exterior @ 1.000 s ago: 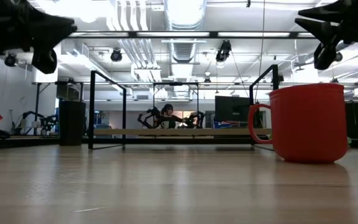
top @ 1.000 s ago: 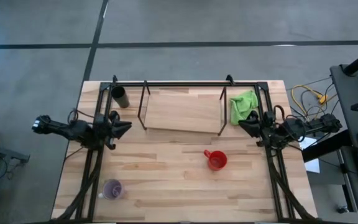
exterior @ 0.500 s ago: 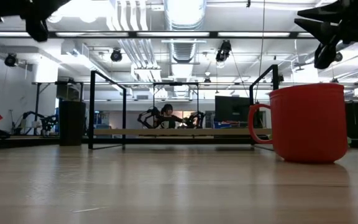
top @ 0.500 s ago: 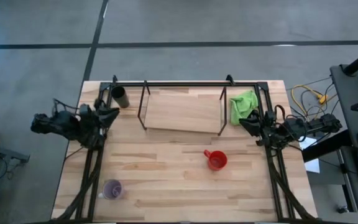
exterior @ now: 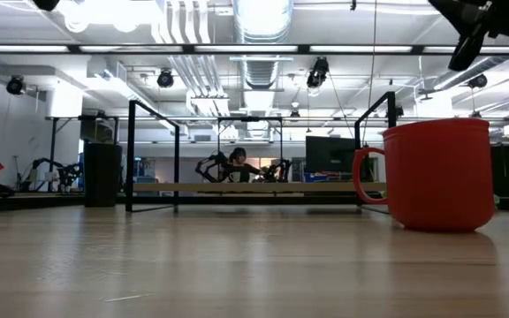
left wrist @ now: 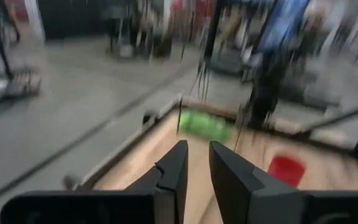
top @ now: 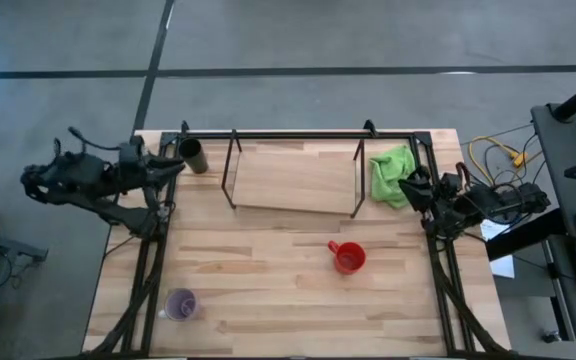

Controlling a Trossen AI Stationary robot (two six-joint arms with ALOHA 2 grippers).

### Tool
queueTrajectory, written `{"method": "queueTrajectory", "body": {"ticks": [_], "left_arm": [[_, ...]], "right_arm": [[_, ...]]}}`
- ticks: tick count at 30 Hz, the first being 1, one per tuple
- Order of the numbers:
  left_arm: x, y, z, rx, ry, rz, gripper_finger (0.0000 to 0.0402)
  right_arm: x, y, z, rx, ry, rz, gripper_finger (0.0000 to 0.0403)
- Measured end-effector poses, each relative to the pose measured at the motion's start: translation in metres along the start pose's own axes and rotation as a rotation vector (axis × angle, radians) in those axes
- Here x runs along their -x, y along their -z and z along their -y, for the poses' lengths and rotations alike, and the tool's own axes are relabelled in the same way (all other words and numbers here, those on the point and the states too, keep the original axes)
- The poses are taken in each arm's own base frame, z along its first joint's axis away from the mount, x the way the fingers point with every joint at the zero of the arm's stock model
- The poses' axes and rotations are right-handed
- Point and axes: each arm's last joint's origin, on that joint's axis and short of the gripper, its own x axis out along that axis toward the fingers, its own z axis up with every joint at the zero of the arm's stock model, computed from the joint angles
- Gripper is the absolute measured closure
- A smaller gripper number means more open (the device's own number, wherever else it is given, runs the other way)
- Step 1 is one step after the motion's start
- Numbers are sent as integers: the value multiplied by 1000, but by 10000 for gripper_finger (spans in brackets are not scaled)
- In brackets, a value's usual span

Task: Stack small to large cups/mugs on shelf
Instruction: Put the black cup on the shelf

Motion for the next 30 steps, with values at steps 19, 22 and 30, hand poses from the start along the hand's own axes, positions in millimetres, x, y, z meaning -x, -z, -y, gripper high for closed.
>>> {"method": "queueTrajectory", "body": {"ticks": [19, 22, 30], "left_arm": [[0, -45, 7, -204, -236, -281, 349], [-1, -45, 6, -218, -271, -275, 349], [3, -46, 2, -204, -351, -227, 349]], "right_arm": [[-17, -42, -17, 47, 34, -204, 344], [-23, -45, -20, 61, 40, -231, 344], [-49, -35, -31, 126, 71, -351, 344]]}}
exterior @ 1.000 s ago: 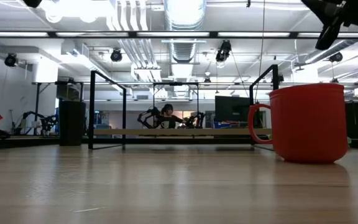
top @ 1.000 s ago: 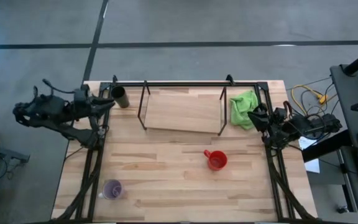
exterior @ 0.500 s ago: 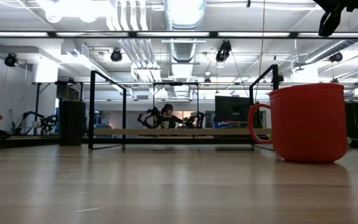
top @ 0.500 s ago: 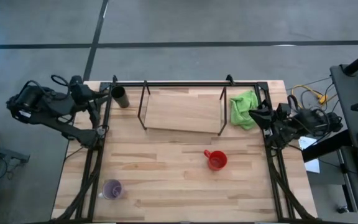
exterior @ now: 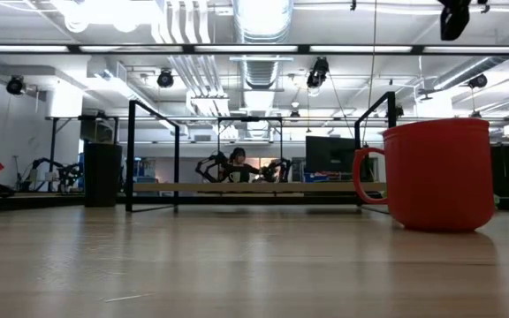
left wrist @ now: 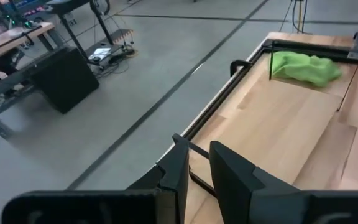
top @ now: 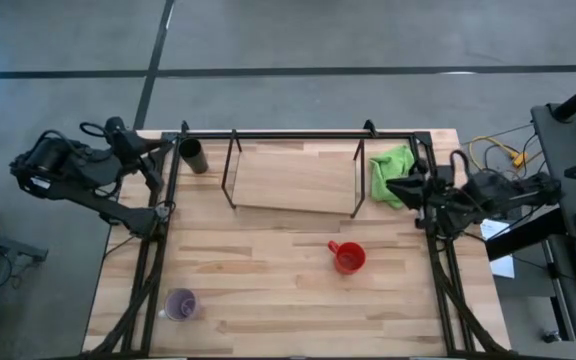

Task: Stack small to large cups/mugs on shelf
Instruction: Put the black cup on the shelf

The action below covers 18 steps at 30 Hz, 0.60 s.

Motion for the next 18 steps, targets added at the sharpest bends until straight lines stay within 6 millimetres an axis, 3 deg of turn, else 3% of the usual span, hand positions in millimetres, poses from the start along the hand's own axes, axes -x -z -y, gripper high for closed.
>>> {"method": "queueTrajectory", "body": {"ticks": [5, 12, 18], "left_arm": [[2, 2, -6, 45, -44, 21, 325], [4, 3, -10, 67, -76, 39, 267], [3, 8, -9, 54, -79, 29, 256]], "right_arm": [[-21, 0, -10, 34, 16, -68, 334], [-48, -17, -26, 117, 40, -91, 290], [-66, -27, -32, 227, 90, -176, 267]]}}
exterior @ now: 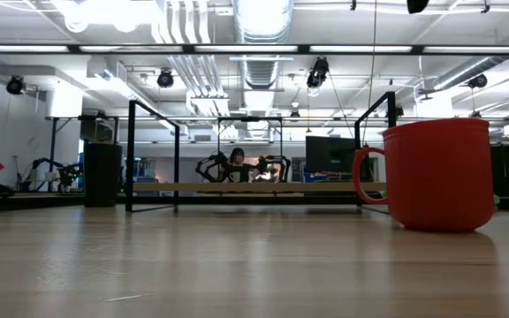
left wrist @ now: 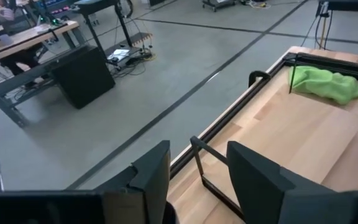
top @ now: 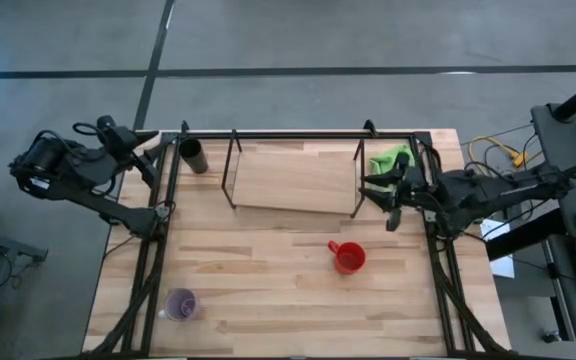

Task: Stack small to large cups/mugs on shelf
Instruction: Put the black cup on the shelf

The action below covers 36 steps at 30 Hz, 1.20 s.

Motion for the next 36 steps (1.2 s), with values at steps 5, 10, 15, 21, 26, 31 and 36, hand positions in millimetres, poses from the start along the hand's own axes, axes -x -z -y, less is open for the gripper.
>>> {"method": "queueTrajectory", "body": {"ticks": [5, 10, 15, 21, 26, 31, 36], "left_arm": [[-4, 5, 4, 32, -16, -34, 256], [-7, 12, 7, 15, -4, -135, 256], [-11, 21, 11, -71, 58, -295, 256], [-9, 25, 7, -106, 104, -319, 255], [-4, 28, 1, -28, 181, -357, 255], [-7, 29, 5, -35, 175, -372, 255], [-14, 25, 19, -44, 191, -401, 255]], "right_arm": [[-12, -10, 3, 54, 78, -35, 266], [-22, -27, 8, 108, 126, -47, 266], [-30, -43, 11, 157, 164, -57, 266], [-40, -54, 12, 154, 191, -84, 266], [-51, -63, 8, 132, 192, -111, 271], [-64, -72, 3, 140, 191, -111, 270], [-75, -76, -1, 154, 190, -116, 275]]}}
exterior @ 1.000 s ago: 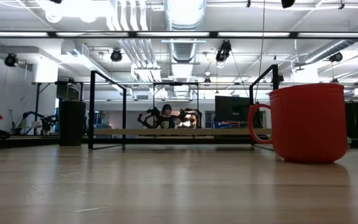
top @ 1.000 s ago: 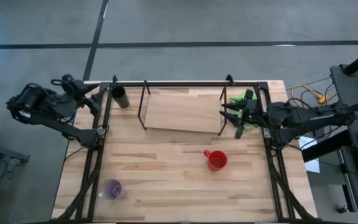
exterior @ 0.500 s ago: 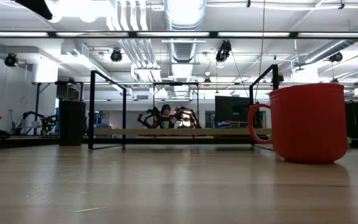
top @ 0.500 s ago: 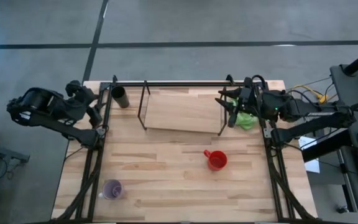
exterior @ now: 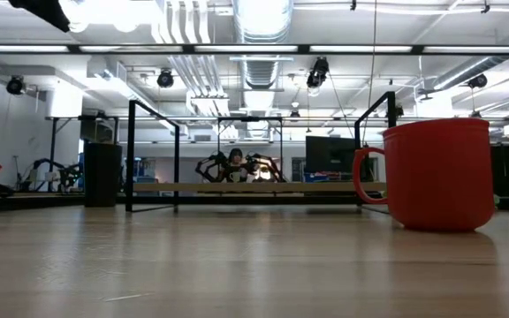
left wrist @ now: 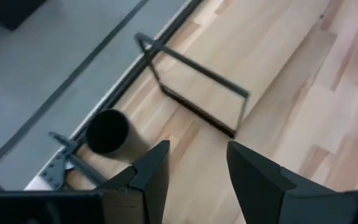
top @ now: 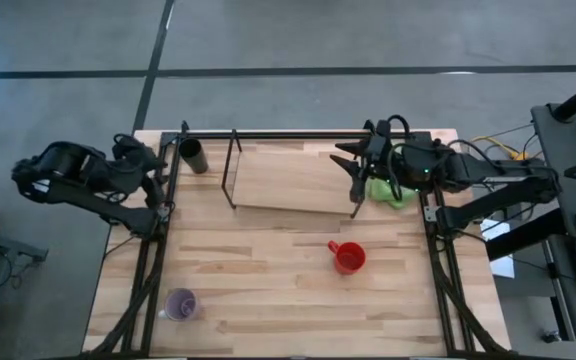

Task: Stack small to large cups/mugs on shelf
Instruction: Put the black cup on the shelf

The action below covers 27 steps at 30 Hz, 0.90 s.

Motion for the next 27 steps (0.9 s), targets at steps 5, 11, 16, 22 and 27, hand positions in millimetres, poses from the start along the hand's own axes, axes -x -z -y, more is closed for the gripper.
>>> {"method": "queueTrajectory", "body": {"ticks": [5, 11, 16, 22, 27], "left_arm": [[-3, -21, 16, -43, 77, 152, 256], [-11, -43, 17, -40, 39, 234, 256], [-33, -58, 11, -66, 154, 178, 256], [-67, -80, -19, -127, -30, 102, 256], [-83, -68, -61, -94, -169, -160, 256]], "right_arm": [[-10, 0, -5, 17, -2, -19, 275], [-11, 1, -6, -10, -2, -35, 278], [-6, 0, -3, -44, -1, -45, 280], [-4, 3, -2, -28, 1, -68, 280], [-3, 8, -2, 0, 3, -120, 281]]}}
